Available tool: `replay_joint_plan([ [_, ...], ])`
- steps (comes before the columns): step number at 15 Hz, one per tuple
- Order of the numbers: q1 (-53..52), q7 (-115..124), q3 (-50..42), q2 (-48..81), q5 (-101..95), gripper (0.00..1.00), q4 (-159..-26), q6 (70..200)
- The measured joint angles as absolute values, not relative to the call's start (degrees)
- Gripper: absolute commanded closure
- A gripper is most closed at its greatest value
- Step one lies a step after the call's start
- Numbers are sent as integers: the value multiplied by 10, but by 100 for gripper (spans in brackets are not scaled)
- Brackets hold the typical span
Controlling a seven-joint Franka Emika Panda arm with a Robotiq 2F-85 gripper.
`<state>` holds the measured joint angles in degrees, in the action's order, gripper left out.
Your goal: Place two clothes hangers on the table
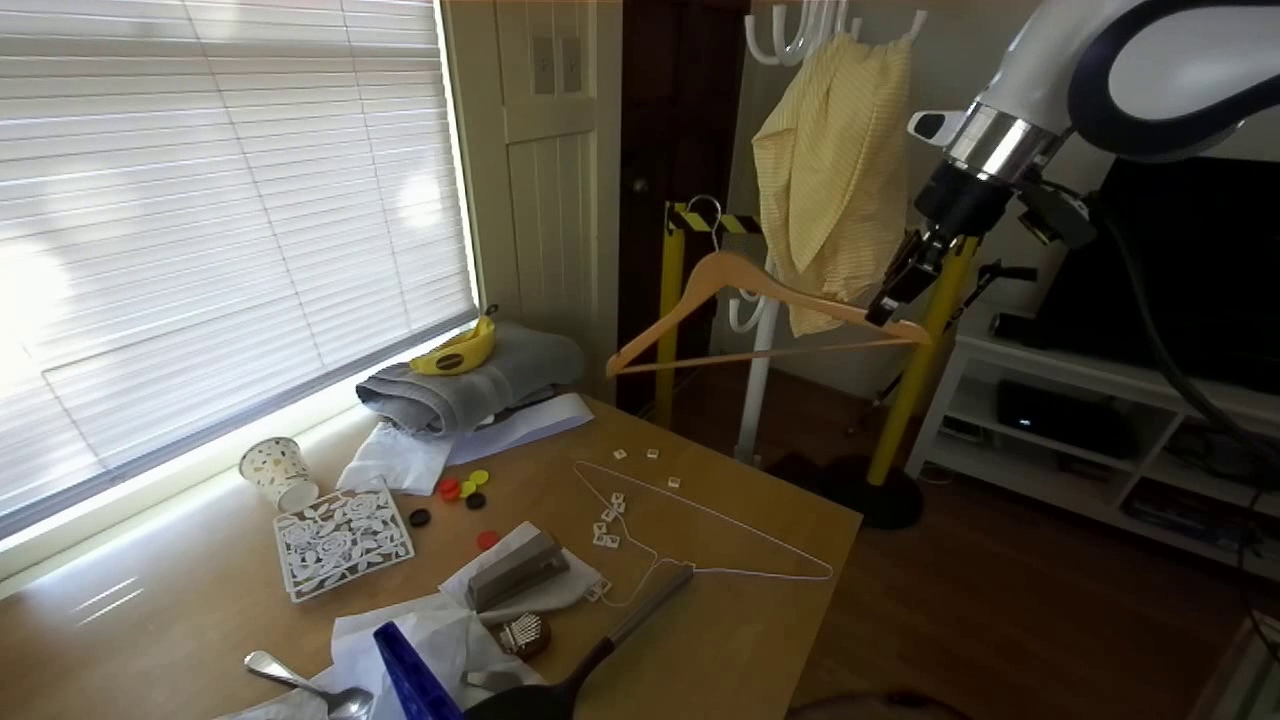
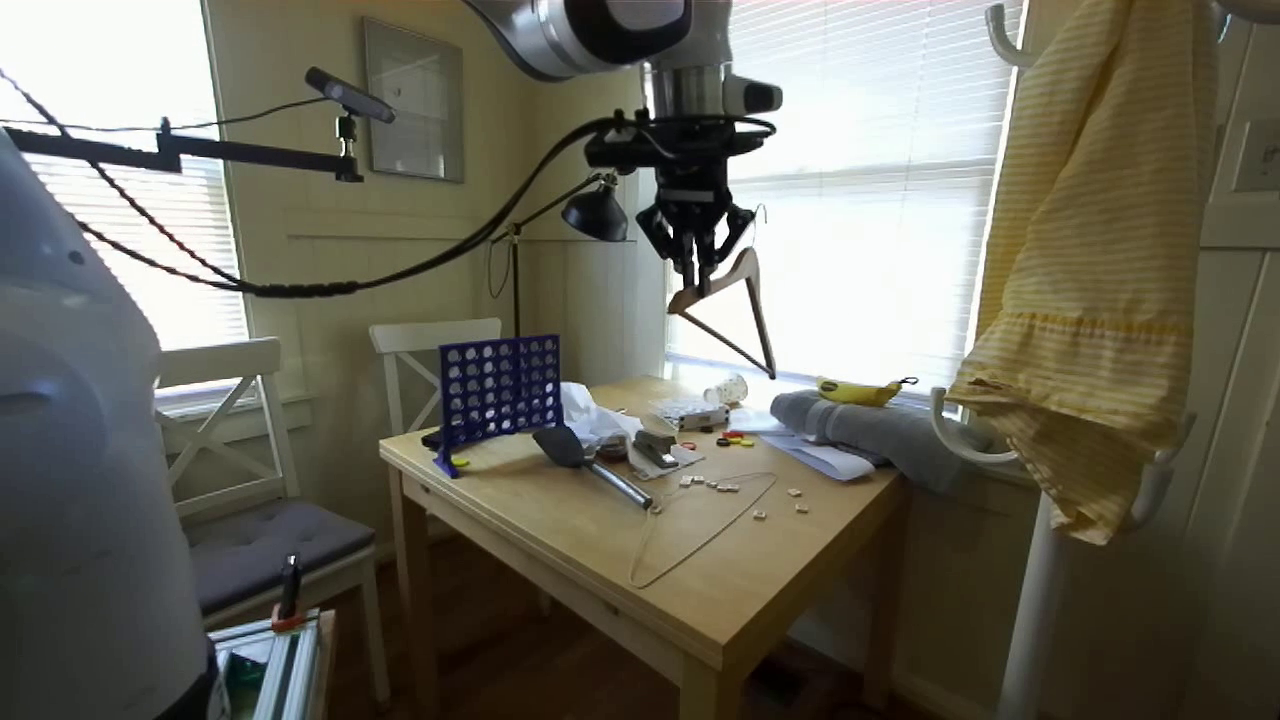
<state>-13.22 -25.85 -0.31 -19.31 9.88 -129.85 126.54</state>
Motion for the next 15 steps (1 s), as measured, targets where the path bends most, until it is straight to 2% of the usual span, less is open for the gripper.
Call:
replay_joint_plan([
  [3, -132, -295, -22, -187, 115, 85, -1288, 1243],
  [4, -132, -298, -24, -187, 116, 96, -1287, 1241],
  [6, -129, -291, -18, -186, 109, 96, -1287, 1240],
  [15, -121, -9, 165, -53, -227, 96, -1266, 1254],
])
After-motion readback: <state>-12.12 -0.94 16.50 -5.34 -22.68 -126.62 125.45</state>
